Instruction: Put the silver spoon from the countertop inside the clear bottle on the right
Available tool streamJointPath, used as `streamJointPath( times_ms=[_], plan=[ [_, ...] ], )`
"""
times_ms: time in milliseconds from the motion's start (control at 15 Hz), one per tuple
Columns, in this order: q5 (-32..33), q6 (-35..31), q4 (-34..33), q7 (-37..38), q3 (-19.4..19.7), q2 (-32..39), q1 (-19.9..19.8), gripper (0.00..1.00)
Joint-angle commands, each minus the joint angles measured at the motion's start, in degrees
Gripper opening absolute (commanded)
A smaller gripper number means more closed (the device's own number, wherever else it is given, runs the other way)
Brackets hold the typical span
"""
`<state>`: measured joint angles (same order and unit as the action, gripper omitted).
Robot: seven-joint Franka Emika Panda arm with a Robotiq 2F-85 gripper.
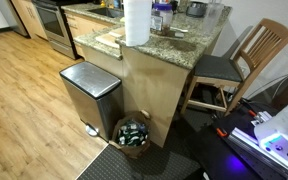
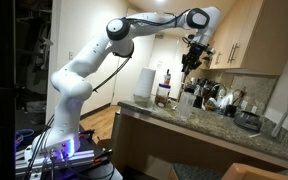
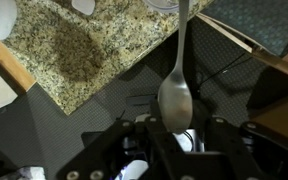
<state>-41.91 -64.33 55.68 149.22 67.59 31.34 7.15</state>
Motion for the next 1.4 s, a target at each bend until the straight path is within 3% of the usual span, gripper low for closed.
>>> streamJointPath(
  times_ms=[0,200,267,333,400,467,1333],
  plan=[
    [-7.35,4.36,-0.48,-0.01,1.43,3.98,-2.96,0.07],
    [-12.27,6.59,-0.23,-0.02,3.53,7.17,-3.07,0.07],
    [-8.97,4.15,0.48,-0.02,1.68,5.16,-2.59,0.07],
    [-9.27,4.2,0.48,-0.02,1.84,5.84,-2.57,0.3],
    [-9.2,4.15,0.48,-0.02,1.81,6.03,-2.51,0.3],
    [-9.2,4.15,0.46,-0.02,1.81,6.02,-2.48,0.07],
    [-14.63,2.83,0.15,-0.01,9.22,15.07,1.27,0.07]
  ],
)
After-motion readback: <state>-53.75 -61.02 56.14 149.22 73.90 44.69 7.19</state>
